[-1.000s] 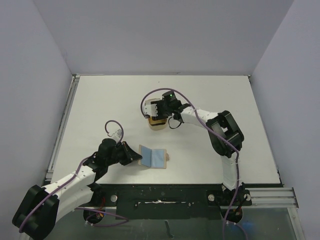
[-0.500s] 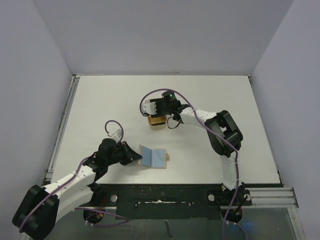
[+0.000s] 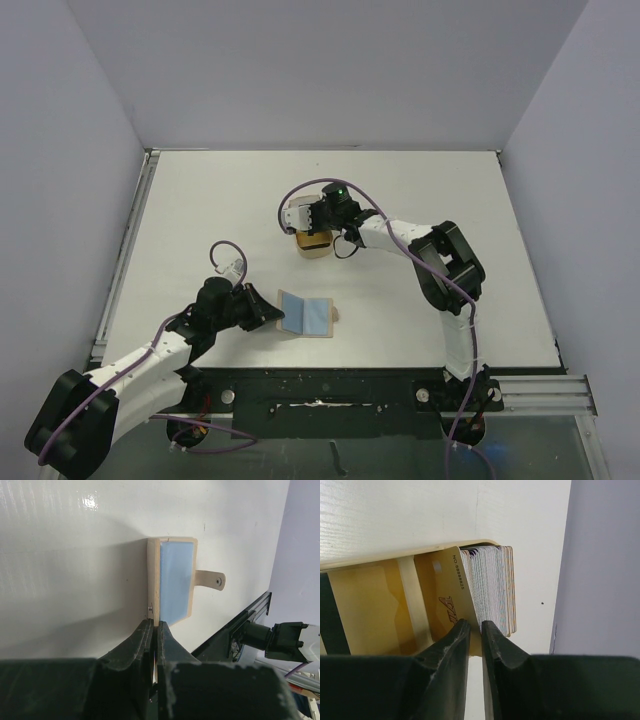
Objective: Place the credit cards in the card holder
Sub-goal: Pick up the credit card from the storage box.
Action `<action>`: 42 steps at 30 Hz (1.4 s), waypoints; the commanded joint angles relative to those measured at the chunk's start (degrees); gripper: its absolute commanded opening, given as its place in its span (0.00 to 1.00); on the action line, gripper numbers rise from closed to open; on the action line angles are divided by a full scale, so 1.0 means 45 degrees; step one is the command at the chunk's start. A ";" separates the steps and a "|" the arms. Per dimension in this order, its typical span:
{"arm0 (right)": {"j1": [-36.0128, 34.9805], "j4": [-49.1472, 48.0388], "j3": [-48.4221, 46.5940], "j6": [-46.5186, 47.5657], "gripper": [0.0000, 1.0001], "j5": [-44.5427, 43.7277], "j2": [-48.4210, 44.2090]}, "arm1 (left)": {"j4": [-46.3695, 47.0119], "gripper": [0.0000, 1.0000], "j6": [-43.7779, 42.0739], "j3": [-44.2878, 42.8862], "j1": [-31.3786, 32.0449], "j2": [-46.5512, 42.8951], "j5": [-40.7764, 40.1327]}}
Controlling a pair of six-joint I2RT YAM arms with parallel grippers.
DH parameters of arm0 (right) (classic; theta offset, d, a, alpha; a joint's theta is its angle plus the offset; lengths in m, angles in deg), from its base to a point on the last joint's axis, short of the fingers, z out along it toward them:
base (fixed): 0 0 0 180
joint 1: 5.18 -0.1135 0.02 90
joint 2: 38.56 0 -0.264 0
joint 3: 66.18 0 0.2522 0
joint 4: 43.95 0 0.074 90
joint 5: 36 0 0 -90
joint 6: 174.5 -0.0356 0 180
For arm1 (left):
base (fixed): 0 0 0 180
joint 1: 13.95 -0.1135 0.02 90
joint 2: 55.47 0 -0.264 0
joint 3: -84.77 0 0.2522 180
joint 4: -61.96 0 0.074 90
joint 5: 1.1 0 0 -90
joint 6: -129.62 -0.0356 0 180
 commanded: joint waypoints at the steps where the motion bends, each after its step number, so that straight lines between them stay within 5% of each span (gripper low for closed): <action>1: 0.0067 -0.0828 -0.0207 0.0119 0.12 0.0131 -0.0550 | 0.0832 0.00 -0.0082 -0.0069 0.0013 -0.0092 0.0234; 6: 0.0193 -0.0569 -0.0157 0.0176 0.01 0.0236 -0.0838 | 0.0822 0.00 -0.0065 -0.0050 0.0013 -0.0116 0.0233; 20: 0.0321 0.0610 0.0415 -0.0428 0.00 0.1065 -0.2401 | 0.0485 0.00 -0.0042 -0.0101 0.0013 -0.0259 0.0048; 26: -0.0065 0.0180 0.1085 -0.3543 0.00 0.0441 -0.3672 | 0.0301 0.00 0.0016 -0.0142 0.0010 -0.0291 -0.0131; 42: -0.4025 0.1062 0.3733 -1.3608 0.00 -0.5236 -0.7453 | -0.1995 0.23 -0.0647 -0.0995 -0.0007 -0.0614 -0.1515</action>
